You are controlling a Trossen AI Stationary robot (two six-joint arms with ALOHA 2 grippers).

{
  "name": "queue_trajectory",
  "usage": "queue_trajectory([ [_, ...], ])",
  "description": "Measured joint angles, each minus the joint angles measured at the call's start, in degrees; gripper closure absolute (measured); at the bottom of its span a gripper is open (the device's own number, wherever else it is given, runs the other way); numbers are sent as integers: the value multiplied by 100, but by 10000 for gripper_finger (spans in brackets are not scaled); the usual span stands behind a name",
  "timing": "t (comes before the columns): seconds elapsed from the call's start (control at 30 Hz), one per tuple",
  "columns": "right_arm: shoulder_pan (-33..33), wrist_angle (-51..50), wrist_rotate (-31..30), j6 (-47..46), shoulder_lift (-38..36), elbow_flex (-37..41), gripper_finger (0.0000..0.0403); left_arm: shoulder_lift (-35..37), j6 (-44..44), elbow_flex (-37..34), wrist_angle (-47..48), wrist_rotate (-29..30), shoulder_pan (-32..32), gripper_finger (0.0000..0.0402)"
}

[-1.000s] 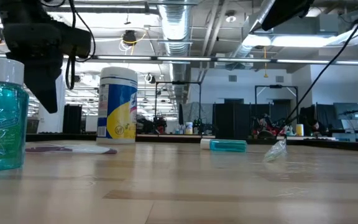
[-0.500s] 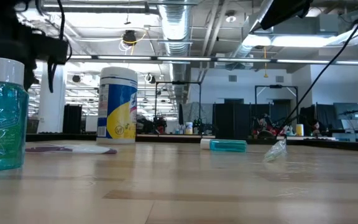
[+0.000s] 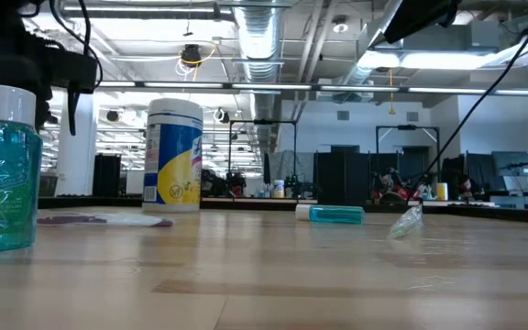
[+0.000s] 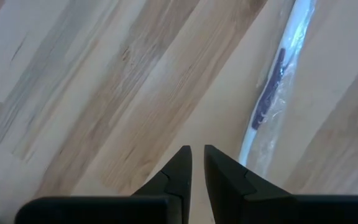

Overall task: Pick & Place toothbrushing station
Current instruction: Put the violet toothbrush into the wire organizer

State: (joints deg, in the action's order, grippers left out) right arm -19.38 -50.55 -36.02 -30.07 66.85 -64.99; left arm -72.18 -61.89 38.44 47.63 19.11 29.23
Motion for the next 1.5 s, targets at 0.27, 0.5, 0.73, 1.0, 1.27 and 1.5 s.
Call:
queue_trajectory([
  [0.27,-10,3,81,-231,0,0,344,365,7,0,76,-27,0,364],
  [0.5,-4,3,169,-295,0,0,344,437,8,2,83,-873,137,364],
  [0.73,120,1,158,-253,0,0,344,437,-33,2,86,-1334,323,363],
  [1.0,114,-1,156,-237,0,0,344,435,-179,2,110,-1639,352,315],
  [1.27,114,-7,154,-235,0,0,344,406,-193,2,132,-1586,352,259],
  [1.5,114,-23,154,-236,0,0,344,406,-116,2,129,-1379,388,224],
])
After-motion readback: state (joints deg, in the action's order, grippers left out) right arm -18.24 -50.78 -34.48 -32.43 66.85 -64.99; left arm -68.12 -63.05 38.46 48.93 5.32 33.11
